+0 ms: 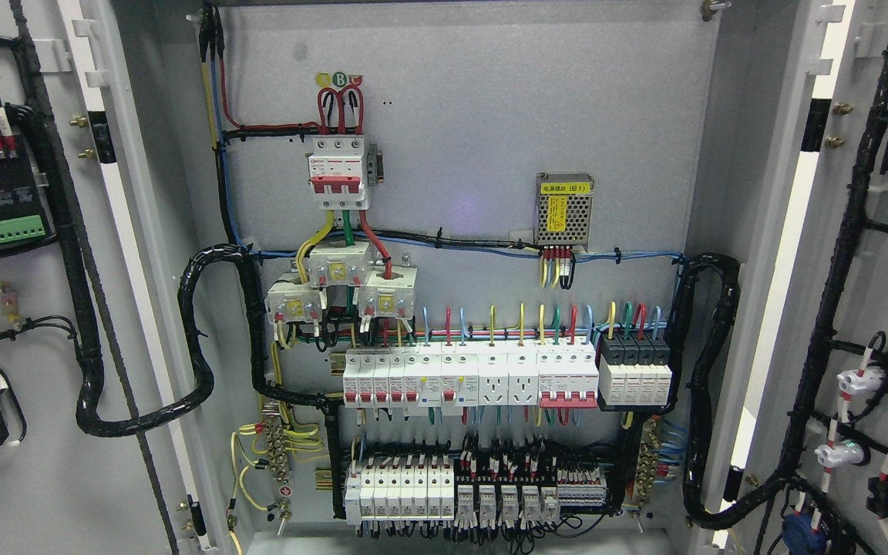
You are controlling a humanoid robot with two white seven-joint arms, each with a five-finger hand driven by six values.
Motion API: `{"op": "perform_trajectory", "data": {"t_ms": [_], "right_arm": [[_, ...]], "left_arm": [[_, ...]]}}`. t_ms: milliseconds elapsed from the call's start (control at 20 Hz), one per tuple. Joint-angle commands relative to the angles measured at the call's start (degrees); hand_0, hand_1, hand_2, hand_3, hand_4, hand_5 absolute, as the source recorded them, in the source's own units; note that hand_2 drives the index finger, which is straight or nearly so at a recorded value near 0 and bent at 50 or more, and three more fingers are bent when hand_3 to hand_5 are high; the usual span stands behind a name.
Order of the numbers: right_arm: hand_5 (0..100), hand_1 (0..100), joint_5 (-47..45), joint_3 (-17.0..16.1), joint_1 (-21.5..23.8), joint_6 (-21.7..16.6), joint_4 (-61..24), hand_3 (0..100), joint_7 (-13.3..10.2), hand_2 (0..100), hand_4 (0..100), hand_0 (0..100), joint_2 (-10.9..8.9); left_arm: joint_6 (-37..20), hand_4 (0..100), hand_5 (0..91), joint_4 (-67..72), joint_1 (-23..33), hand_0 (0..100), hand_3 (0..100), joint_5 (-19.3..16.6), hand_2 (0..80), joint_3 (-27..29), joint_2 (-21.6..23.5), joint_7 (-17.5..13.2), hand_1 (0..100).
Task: Open door with both hands
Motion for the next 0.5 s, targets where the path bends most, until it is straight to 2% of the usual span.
{"op": "perform_trajectory", "data": {"t_ms": [0,300,350,450], "right_arm": [[0,0,0.0,0.8,2.2,-8.7,11.9,0,0.0,0,0,11,0.48],[0,0,-0.2,0.7,1.4,-8.6,23.2,0,0.0,0,0,11,1.09],[0,0,-0.2,0.8,0.8,-8.4,25.6,0,0.0,0,0,11,1.53],[0,0,-0.2,1.3,-0.4,-8.1,31.2,0,0.0,0,0,11,4.07]], "left_arm": [[5.3,3,0.0,21.5,-4.3,0,0,0.1,0.0,-1.5,-5.6,-0.8,0],[16.7,3,0.0,33.6,-11.6,0,0,0.3,0.0,-1.2,-8.1,-2.5,0],[17.4,3,0.0,35.0,-12.6,0,0,0.1,0.0,-1.3,-8.8,-2.4,0],[17.8,3,0.0,37.2,-14.1,0,0,-0.1,0.0,-1.3,-9.9,-2.4,0]]}}
